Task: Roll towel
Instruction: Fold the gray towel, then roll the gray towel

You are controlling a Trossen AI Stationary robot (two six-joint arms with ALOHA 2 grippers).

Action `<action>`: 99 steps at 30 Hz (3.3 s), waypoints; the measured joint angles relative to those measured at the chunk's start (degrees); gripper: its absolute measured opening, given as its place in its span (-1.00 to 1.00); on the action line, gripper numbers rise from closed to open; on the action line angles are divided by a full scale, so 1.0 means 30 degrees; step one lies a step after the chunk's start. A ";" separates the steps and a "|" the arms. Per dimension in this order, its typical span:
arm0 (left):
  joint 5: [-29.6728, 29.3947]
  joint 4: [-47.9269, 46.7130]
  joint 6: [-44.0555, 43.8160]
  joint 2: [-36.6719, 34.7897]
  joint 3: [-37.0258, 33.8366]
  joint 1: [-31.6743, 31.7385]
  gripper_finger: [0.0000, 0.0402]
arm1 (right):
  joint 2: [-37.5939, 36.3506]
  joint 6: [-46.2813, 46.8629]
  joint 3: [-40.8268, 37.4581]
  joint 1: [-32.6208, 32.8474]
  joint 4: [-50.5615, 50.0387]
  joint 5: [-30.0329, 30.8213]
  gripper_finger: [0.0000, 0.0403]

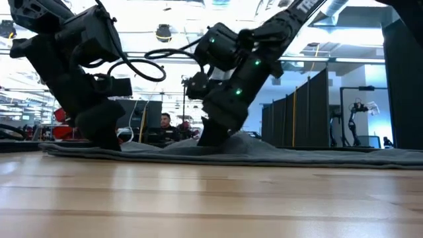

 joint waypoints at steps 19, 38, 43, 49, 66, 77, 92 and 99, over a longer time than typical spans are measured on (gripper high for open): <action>-0.2035 0.1809 0.3234 -0.0465 0.0860 0.3215 -0.34 | -0.6463 0.2729 -0.4335 0.1074 -0.2255 0.2499 -1.00; -0.2561 0.1093 0.4641 -0.0045 0.1851 0.6739 -0.34 | -0.8516 0.6935 -0.7152 0.3251 -0.3298 0.4358 -1.00; -0.2690 0.3351 0.6919 -0.1758 0.2936 0.7596 -0.34 | -1.1996 0.7993 -0.7077 0.4008 -0.6768 0.5154 -1.00; 0.3516 0.4494 0.7080 -0.0750 0.2904 0.6813 -0.34 | -1.3116 1.1668 -0.7888 0.5813 -0.9454 0.5075 -1.00; 0.2278 0.2487 1.1402 0.2346 0.3102 1.1551 -0.34 | -1.1473 1.6574 -1.0014 0.7211 -0.7363 0.5017 -1.00; 0.5827 0.4625 1.3422 -0.1084 0.4518 1.0563 -0.34 | -1.4141 2.4931 -0.9653 0.9815 -1.2148 0.6488 -0.99; 0.6921 1.2689 1.7761 0.0740 0.5208 0.5168 -0.34 | -1.5874 3.6348 -1.0484 1.1208 -1.3791 0.3600 -0.17; 0.6838 0.9855 1.7375 0.0808 0.5202 0.5702 -0.34 | -1.5851 3.7355 -1.2802 1.0818 -0.8518 0.2916 0.00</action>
